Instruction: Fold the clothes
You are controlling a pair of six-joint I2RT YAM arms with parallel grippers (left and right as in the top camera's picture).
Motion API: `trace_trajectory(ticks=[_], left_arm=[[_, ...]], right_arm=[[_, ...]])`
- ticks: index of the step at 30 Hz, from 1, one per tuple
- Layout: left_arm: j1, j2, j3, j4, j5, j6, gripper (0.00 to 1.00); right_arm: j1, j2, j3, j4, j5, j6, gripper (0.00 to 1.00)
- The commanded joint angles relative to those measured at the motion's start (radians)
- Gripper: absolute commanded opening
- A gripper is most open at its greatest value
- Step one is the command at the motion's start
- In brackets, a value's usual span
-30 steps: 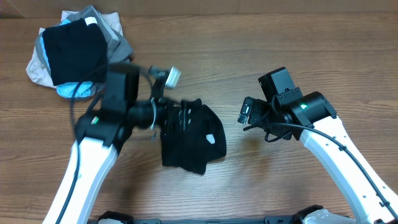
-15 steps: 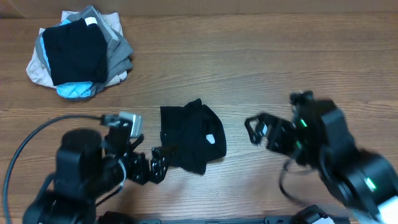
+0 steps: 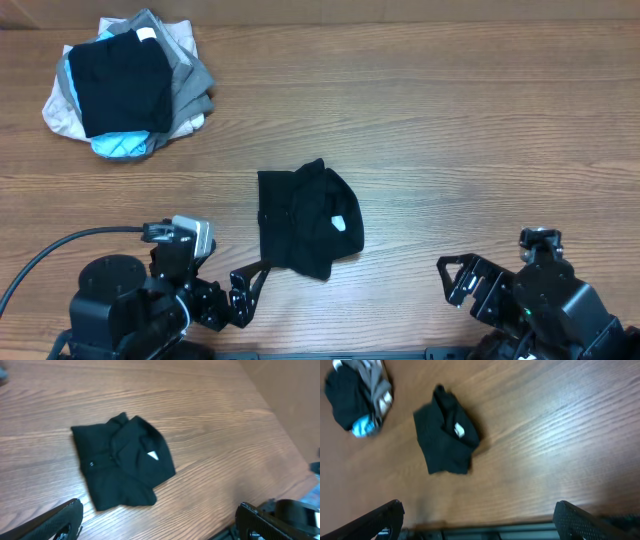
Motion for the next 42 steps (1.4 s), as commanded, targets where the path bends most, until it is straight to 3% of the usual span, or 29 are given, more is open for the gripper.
trace_trajectory(ticks=[1, 33, 38, 42], left_arm=[[0.005, 0.0, -0.021, -0.001, -0.053, -0.013, 1.0], [0.005, 0.008, -0.021, -0.015, -0.071, -0.013, 1.0], [0.005, 0.008, -0.021, -0.015, -0.071, -0.013, 1.0], [0.005, 0.008, -0.021, -0.015, -0.071, -0.013, 1.0]], right_arm=[[0.007, -0.004, -0.007, 0.046, 0.088, 0.035, 1.0], [0.0, -0.008, -0.007, 0.105, 0.109, 0.035, 1.0], [-0.138, -0.032, -0.024, 0.078, 0.11, 0.008, 1.0], [-0.319, -0.099, -0.106, 0.137, 0.049, -0.103, 1.0]])
